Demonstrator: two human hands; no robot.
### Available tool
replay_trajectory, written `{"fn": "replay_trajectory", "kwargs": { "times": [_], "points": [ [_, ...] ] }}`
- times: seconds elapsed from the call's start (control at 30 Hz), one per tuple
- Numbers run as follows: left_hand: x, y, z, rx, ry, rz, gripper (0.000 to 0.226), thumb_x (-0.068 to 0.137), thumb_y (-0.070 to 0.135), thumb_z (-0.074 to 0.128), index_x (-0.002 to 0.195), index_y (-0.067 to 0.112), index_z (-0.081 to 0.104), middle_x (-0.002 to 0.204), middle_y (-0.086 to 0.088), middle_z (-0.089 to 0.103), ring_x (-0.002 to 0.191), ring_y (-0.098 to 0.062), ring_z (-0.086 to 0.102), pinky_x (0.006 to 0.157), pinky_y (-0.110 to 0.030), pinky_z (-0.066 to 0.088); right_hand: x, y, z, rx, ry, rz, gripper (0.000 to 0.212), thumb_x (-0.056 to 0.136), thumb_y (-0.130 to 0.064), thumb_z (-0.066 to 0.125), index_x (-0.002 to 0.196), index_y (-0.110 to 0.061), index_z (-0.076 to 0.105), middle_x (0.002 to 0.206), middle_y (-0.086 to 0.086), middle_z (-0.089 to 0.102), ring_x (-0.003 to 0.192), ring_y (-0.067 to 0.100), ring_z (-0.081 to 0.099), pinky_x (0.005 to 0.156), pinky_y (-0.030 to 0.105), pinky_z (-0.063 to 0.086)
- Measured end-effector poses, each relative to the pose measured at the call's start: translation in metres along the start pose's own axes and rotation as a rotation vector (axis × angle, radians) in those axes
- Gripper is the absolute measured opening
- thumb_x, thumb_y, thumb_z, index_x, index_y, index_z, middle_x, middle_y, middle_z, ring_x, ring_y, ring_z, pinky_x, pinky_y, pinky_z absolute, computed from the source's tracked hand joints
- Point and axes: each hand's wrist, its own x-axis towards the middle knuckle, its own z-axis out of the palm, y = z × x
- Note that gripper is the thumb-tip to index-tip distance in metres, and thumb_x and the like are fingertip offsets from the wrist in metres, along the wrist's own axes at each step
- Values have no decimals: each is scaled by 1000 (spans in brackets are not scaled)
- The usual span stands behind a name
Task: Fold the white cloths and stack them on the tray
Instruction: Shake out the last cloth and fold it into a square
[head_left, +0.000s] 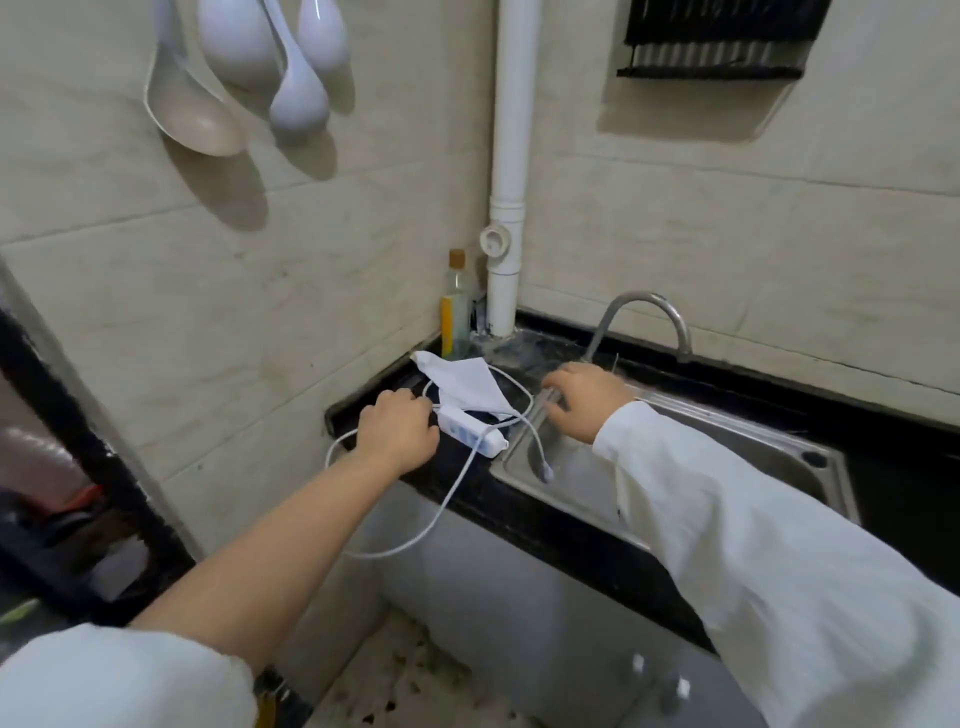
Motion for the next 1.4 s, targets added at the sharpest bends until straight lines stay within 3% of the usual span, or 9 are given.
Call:
{"fn": "replay_trajectory", "kwargs": {
  "times": [0.2, 0.47, 0.77, 0.87, 1.0, 1.1, 1.17, 1.27, 1.4],
  "points": [
    [129, -18, 64, -74, -149, 46, 33, 94, 26, 42, 121, 11, 54, 123, -12, 53, 115, -29, 48, 91, -40, 45, 141, 26, 60, -108, -139, 63, 31, 92, -19, 39, 113, -12, 60, 122, 10, 58, 119, 26, 50, 110, 42, 22],
    [202, -26, 135, -257, -220, 25, 34, 94, 21, 44, 124, 10, 54, 134, -7, 51, 124, -23, 45, 102, -34, 42, 265, 59, 162, -113, -445, 34, 34, 90, -12, 46, 121, -19, 56, 130, 8, 53, 120, 27, 52, 99, 37, 43],
    [234, -21, 165, -442, -152, -9, 28, 91, 12, 51, 116, 3, 62, 119, -12, 60, 117, -28, 50, 100, -28, 37, 320, 76, 207, -169, -708, -271, 34, 91, -13, 49, 123, -7, 54, 130, 15, 54, 119, 31, 53, 100, 32, 43],
    [241, -12, 166, -475, -74, -19, 24, 78, 11, 61, 98, 1, 70, 96, -14, 70, 94, -35, 65, 84, -33, 52, 322, 79, 195, -20, -618, -273, 34, 93, -13, 43, 124, -8, 57, 131, 14, 54, 119, 28, 53, 100, 29, 41],
    [254, 22, 150, -431, -67, 18, 58, 84, 39, 59, 129, 2, 51, 120, -15, 61, 111, -33, 58, 91, -36, 49, 315, 89, 144, 266, -435, -225, 30, 93, -10, 46, 118, -6, 62, 123, 14, 62, 113, 26, 57, 89, 20, 37],
    [262, 53, 136, -434, -59, 101, 54, 67, 43, 68, 102, 2, 65, 90, -16, 69, 78, -32, 68, 61, -35, 56, 291, 105, 105, 336, -335, -231, 28, 92, -10, 50, 116, -6, 65, 117, 13, 65, 107, 25, 59, 72, 10, 29],
    [262, 76, 120, -489, -3, 123, 32, 73, 26, 71, 94, 3, 65, 92, -17, 66, 83, -34, 65, 67, -37, 53, 267, 120, 82, 346, -274, -196, 26, 91, -10, 52, 113, -5, 66, 113, 13, 66, 104, 25, 60, 73, 11, 29],
    [256, 113, 97, -541, -7, 224, 28, 87, 11, 56, 113, 2, 59, 114, -17, 60, 107, -32, 55, 88, -35, 41, 220, 150, 51, 376, -161, -65, 24, 90, -6, 52, 108, 0, 67, 109, 18, 66, 100, 29, 60, 79, 23, 37],
    [231, 182, 70, -571, -79, 559, 23, 91, 12, 50, 113, 9, 58, 112, -10, 64, 103, -25, 58, 85, -28, 42, 117, 205, 20, 420, 1, 192, 21, 90, -3, 51, 103, 3, 66, 99, 16, 64, 87, 17, 50, 69, 16, 30]
  ]
}}
